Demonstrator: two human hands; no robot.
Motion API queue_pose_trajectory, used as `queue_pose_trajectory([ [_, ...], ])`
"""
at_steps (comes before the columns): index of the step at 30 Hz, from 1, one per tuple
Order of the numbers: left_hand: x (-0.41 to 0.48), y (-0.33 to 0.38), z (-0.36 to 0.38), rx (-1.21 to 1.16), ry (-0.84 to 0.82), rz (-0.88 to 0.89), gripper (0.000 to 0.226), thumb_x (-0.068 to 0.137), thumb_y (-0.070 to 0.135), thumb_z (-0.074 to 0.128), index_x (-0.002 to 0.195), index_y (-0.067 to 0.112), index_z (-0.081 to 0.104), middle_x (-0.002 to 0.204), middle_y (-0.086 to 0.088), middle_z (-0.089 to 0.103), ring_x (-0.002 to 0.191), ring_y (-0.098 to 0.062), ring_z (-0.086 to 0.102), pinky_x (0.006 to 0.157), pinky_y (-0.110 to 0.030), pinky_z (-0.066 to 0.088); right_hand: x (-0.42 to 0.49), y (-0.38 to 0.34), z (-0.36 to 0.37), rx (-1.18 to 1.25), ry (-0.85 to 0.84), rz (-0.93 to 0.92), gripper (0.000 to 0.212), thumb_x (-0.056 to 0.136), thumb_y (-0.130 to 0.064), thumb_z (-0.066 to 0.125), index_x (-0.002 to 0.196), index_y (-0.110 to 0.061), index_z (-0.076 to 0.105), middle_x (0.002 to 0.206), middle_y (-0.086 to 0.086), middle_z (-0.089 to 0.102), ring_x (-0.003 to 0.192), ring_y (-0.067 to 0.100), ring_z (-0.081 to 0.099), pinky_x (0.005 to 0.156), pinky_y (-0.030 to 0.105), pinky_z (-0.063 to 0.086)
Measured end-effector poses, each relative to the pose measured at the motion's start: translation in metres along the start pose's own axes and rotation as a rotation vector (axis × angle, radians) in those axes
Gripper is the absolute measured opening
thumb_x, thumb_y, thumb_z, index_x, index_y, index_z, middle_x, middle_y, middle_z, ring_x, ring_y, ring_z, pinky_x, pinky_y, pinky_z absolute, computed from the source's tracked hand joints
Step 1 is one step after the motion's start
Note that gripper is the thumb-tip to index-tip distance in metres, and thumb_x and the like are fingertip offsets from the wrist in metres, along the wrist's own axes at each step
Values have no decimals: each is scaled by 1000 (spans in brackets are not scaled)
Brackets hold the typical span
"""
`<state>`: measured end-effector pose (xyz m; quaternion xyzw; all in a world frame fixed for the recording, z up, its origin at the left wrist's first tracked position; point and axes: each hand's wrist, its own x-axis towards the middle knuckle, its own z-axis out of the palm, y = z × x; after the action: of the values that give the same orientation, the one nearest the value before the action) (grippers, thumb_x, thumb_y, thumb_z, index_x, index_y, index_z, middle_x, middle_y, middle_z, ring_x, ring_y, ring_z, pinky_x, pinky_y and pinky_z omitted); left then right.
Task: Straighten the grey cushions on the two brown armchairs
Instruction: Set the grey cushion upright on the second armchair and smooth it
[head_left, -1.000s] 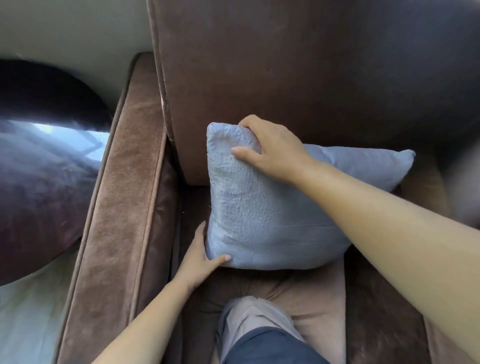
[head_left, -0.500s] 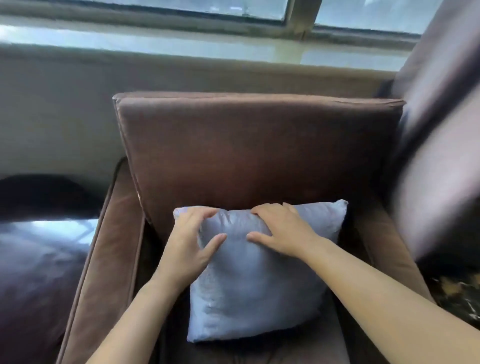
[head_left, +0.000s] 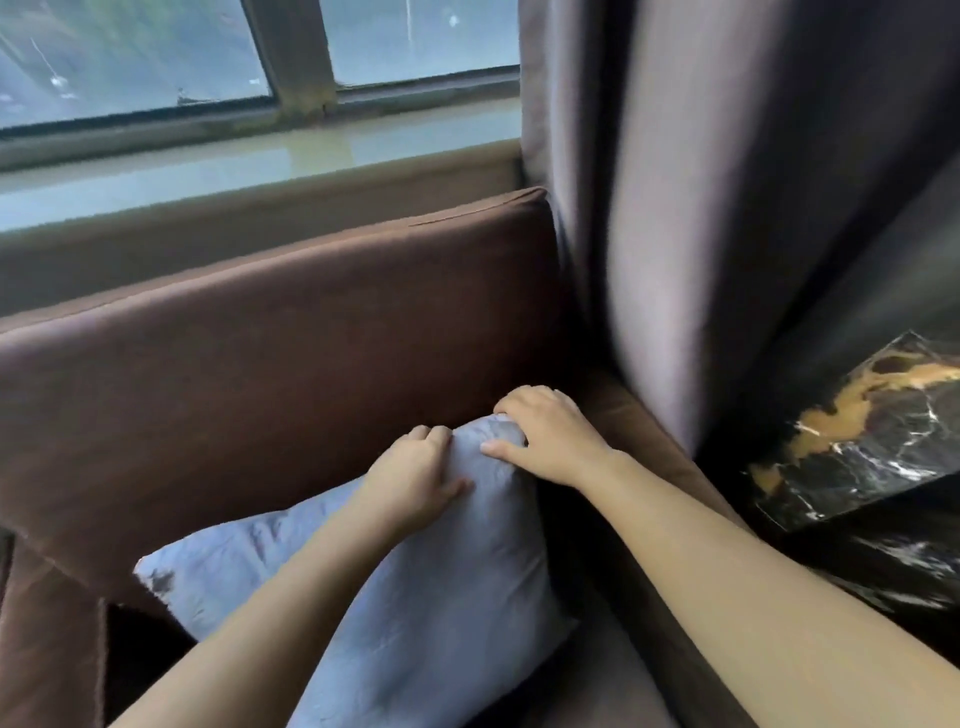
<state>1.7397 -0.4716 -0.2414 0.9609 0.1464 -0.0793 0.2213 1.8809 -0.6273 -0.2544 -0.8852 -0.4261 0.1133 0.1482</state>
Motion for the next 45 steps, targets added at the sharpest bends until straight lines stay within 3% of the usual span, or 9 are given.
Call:
queue_pose_trajectory([
  [4,48,20,-1,-39,-118,-25,55,84,52,67,122,14,58,111,-5,67,102,-24,64,84,-35,51,-7,24,25,550,102,270,66,83,-45,71,139,-22,45,130,-4,55,115,14,56,99,32,45],
  [8,82,30,0,-41,-246,-22,48,82,58,66,105,16,63,92,2,68,85,-17,65,71,-33,49,-11,28,57,1037,150,481,32,91,-36,65,112,-11,66,108,9,71,104,18,65,93,37,48],
  [12,98,26,5,14,-287,48,43,84,56,68,82,13,61,71,5,59,65,-11,56,61,-32,43,-20,13,96,1255,199,497,52,85,-58,54,108,-14,71,111,1,74,108,10,66,99,33,50],
  [21,107,-5,3,-401,-301,133,53,90,47,59,78,-4,56,66,-1,52,61,-14,47,54,-32,40,-41,10,134,1096,233,494,66,70,-74,52,109,-23,63,104,-9,69,98,7,64,79,22,44],
  [28,121,-10,5,-501,-339,130,41,96,33,60,77,-4,57,67,2,55,62,-10,51,55,-26,43,-89,28,208,976,-36,754,119,57,-101,30,134,-13,54,134,8,62,127,27,55,105,36,42],
  [33,127,-14,6,-553,-351,99,39,94,34,60,85,-3,63,76,-6,62,70,-18,58,64,-35,48,-118,41,232,866,-160,800,100,74,-87,38,132,-6,52,134,17,59,127,31,53,99,33,41],
  [36,129,-14,6,-584,-386,74,35,95,33,61,93,-1,67,85,-11,68,78,-23,63,72,-39,53,-138,47,248,832,-201,869,120,61,-98,27,130,-4,52,133,19,57,125,32,53,100,36,42],
  [40,130,-13,6,-578,-396,58,29,99,24,58,93,-2,67,84,-8,68,77,-19,64,70,-34,52,-160,50,269,723,-269,952,103,61,-100,15,98,-14,58,107,17,67,103,34,62,83,39,46],
  [45,132,-12,4,-572,-409,56,26,100,24,57,92,1,67,82,-5,67,75,-18,62,71,-34,50,-159,66,253,738,-204,918,32,98,-43,50,93,-13,60,104,16,63,104,32,60,81,33,41],
])
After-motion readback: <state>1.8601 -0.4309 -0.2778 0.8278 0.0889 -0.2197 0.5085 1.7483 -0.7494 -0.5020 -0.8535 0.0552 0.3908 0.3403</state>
